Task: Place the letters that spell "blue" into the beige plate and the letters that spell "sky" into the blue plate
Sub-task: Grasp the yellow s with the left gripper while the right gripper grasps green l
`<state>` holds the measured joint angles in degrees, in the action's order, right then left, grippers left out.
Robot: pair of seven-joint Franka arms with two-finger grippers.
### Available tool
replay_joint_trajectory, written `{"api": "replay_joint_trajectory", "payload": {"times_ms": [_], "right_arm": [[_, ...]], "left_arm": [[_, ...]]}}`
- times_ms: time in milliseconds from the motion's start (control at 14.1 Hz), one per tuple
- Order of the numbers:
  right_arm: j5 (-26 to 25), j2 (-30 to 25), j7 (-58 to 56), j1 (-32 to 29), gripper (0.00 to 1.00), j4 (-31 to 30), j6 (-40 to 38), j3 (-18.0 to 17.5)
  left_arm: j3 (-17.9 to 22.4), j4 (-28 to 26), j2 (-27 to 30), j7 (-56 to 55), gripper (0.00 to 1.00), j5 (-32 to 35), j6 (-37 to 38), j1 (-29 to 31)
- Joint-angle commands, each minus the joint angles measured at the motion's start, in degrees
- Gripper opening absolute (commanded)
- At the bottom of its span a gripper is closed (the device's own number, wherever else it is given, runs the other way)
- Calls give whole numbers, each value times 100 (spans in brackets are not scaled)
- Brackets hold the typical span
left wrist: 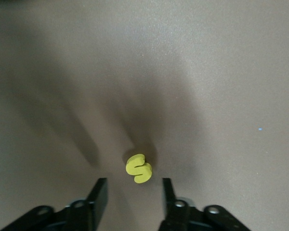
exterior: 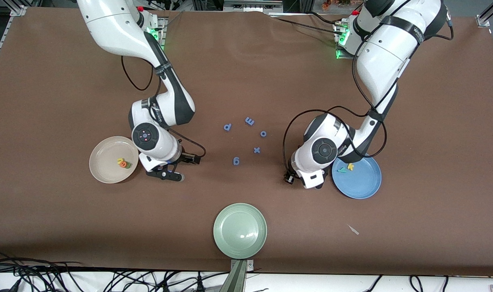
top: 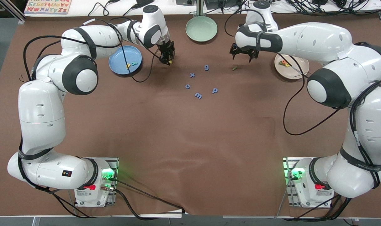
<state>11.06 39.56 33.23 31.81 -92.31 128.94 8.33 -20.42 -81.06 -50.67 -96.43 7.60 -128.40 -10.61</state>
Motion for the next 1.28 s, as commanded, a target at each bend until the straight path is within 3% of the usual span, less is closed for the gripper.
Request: {"api": "replay_joint_trajectory", "payload": {"times_ms": [0, 427, 711, 924, 1067, 1209], "right_arm": [[89, 174, 779, 27, 100, -6, 411, -129], [221, 280, 1273, 36, 99, -120, 571, -226], [221, 280, 1352, 27, 45, -182, 545, -297], [221, 280, 1317, 1, 0, -199, 554, -297], [221, 280, 1317, -8, 0, -199, 554, -297], [221, 254, 1265, -25, 0, -130, 528, -288]], "left_arm": [[153, 178, -83, -95, 49, -21, 34, -108], [267, 143, -171, -104, 49, -30, -265, -195], [276, 108, -171, -95, 49, -21, -265, -204], [276, -24, -145, -174, 27, 198, -247, -196], [276, -24, -128, -183, 8, 198, -230, -196], [267, -6, -49, -192, 1, 198, -177, -134]]}}
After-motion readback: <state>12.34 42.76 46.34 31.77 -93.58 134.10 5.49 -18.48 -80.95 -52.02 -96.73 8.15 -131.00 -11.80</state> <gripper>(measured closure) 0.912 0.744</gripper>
